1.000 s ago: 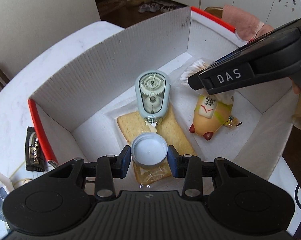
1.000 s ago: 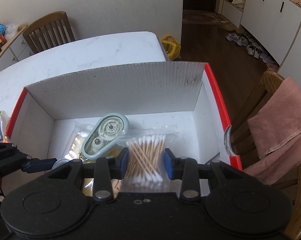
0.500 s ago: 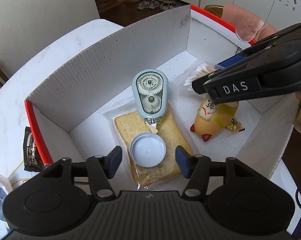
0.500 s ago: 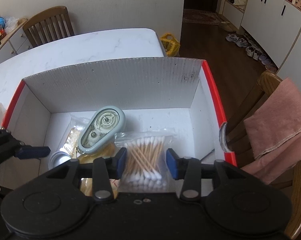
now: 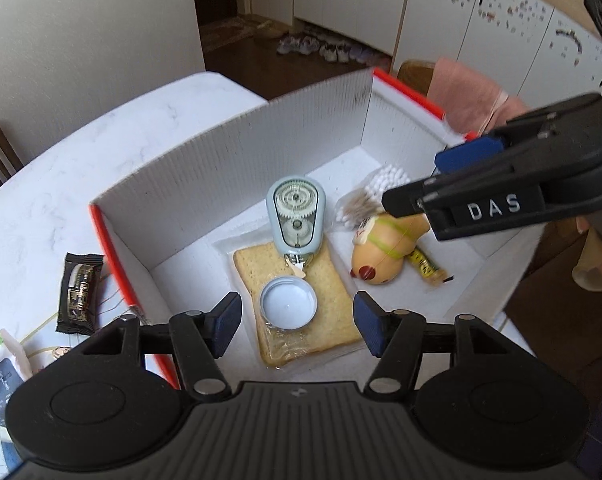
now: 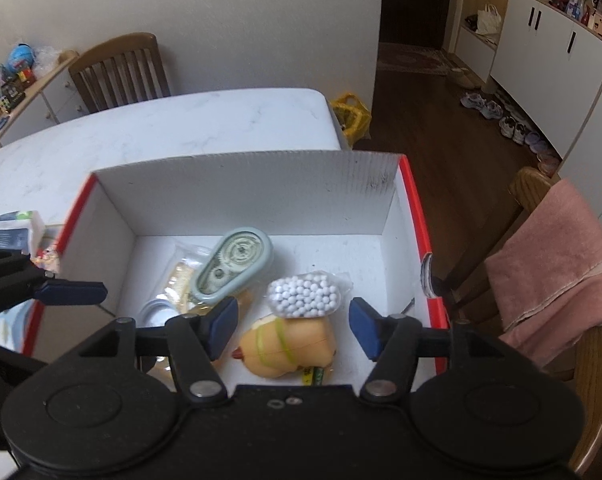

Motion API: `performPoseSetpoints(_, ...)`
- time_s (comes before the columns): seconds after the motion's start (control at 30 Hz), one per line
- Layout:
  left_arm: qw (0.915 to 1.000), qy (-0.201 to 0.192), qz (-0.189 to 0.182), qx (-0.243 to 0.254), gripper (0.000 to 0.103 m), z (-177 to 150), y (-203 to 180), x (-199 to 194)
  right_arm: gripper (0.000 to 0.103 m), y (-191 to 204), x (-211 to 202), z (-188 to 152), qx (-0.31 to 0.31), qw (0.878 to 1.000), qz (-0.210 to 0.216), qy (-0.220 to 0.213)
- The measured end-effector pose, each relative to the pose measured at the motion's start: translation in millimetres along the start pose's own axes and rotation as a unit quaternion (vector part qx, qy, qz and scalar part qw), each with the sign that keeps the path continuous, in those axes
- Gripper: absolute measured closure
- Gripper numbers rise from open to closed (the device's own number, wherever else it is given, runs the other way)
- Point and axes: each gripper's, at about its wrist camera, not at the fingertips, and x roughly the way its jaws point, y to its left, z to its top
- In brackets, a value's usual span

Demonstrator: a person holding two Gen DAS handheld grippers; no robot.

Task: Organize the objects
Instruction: 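Withdraw both tools from the shoebox back over the table items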

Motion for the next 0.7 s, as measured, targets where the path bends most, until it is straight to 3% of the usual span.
performPoseSetpoints(0.47, 0.9971, -0.073, -0.018, -0.009, 0.042, -22.4, 21.7, -68.8, 0.041, 33.7, -56.2, -11.2, -0.021, 0.999, 0.03, -0.037)
performPoseSetpoints(0.53, 0.9964, -0.082, -0.02, -0.012, 0.035, -28.4, 27.4, -79.0, 0.039, 41.1, -62.9, -14.0, -0.027, 0.998, 0.031, -0.043)
performPoseSetpoints(0.7, 0.9947, -0.101, -0.016, -0.015, 0.031, -45.3, 42.4, -103.0, 0.031, 60.6, -77.5, -22.3, -0.03, 0.997, 0.046, -0.06)
